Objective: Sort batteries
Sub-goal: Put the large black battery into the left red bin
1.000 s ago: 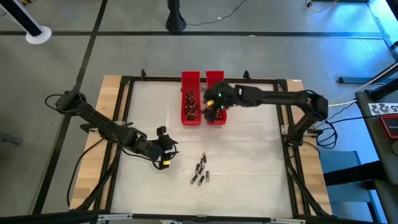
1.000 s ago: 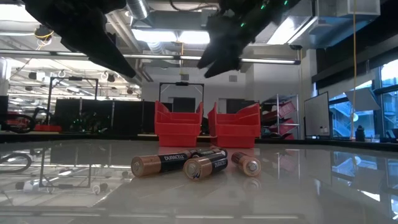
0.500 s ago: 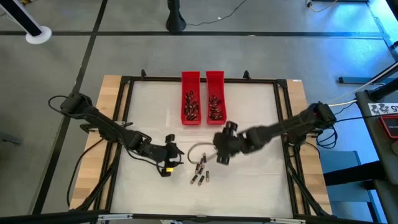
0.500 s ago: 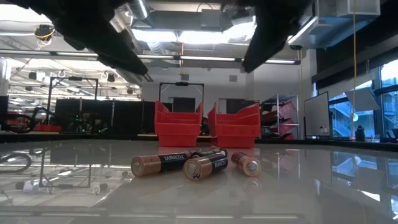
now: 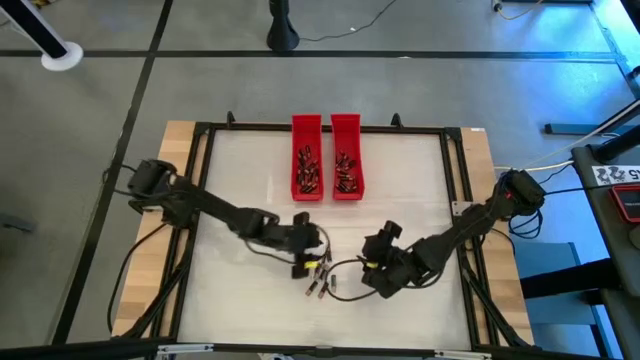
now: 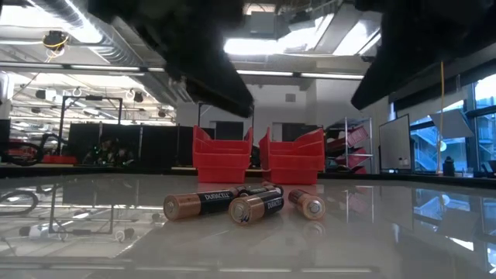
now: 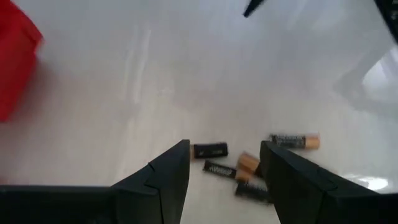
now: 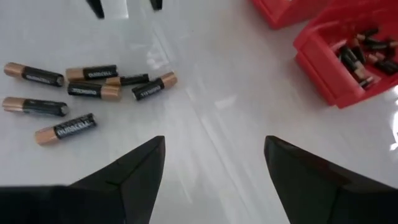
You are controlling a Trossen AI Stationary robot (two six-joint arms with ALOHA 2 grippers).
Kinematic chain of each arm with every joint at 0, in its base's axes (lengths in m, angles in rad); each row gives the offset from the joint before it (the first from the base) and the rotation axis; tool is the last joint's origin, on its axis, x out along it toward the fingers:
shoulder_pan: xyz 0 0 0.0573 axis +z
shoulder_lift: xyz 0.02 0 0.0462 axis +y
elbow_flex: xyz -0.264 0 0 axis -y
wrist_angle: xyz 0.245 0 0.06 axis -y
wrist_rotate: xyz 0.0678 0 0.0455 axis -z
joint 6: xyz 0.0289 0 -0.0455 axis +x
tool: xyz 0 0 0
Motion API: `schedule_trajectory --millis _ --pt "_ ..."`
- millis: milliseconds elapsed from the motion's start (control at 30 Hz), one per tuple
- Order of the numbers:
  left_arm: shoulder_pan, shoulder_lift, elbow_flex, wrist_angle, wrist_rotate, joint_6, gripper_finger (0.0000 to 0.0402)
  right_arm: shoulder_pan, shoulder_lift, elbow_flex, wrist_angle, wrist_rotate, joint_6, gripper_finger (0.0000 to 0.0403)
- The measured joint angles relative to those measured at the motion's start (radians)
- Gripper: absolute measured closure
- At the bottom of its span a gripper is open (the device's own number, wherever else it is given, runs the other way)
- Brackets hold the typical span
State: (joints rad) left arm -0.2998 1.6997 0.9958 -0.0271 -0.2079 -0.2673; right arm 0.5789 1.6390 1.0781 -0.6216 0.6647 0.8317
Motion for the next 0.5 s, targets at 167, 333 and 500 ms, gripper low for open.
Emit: schedule_trajectory --millis 167,333,500 --pt "0.029 0.084 0.042 0.011 0.029 -0.045 0.0217 0.000 0.000 -0.014 -0.004 -0.001 0.027 0.0127" --pt "0.027 0.139 0.068 0.015 0.026 -0.023 0.0217 0.000 0.000 -0.014 -0.008 -0.002 0.025 0.0127" --pt "0.026 0.164 0.081 0.027 0.029 0.016 0.0217 0.000 0.000 -0.014 -0.015 -0.002 0.025 0.0127"
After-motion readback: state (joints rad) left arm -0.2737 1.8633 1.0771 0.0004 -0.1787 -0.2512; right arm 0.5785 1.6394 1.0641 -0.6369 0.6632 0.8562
